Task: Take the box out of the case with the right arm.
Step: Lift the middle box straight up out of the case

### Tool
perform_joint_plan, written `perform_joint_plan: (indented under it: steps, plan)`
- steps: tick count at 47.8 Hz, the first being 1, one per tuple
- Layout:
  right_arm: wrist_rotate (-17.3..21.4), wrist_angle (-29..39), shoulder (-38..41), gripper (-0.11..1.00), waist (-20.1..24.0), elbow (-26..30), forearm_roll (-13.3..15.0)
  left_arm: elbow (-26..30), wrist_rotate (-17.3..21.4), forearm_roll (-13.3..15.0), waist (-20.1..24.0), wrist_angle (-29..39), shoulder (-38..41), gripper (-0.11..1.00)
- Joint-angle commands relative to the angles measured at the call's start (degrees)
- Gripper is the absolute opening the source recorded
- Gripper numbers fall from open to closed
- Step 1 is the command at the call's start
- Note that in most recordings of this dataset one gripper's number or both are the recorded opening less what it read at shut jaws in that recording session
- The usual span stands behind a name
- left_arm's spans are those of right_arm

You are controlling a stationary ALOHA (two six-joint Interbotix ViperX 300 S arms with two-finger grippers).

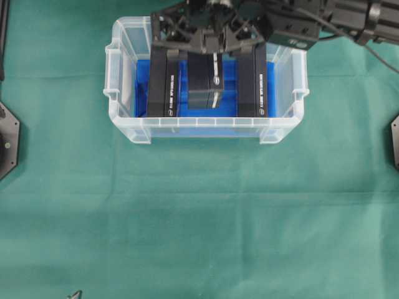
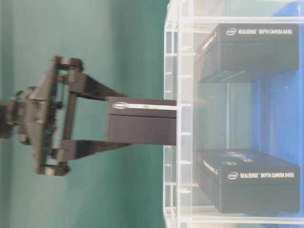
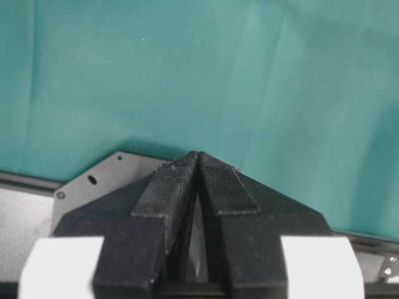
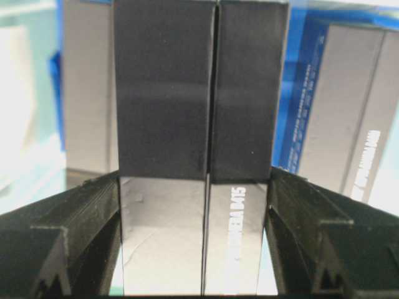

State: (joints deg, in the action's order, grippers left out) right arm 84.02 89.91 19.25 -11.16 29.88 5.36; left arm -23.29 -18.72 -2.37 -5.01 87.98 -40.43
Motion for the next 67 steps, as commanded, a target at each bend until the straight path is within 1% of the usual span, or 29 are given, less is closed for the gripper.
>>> perform_joint_plan:
  steps: [1,14,26,67]
  plan:
    - [0.09,2.29,-2.02,0.67,-0.18,4.13,0.70,0.70,0.00,-0.18,0.18,-0.18,-0.09,0.08]
    - [0.09,5.10,-2.02,0.67,0.18,8.26,1.14,0.70,0.00,-0.18,0.18,-0.09,-0.09,0.08]
    - [0.00,8.53,-2.02,0.67,0.53,12.04,3.60,0.70,0.00,-0.18,0.18,-0.09,-0.09,0.08]
    - [-0.09,8.79,-2.02,0.67,0.62,12.22,4.04,0.79,-0.09,-0.18,0.18,-0.18,-0.09,0.08]
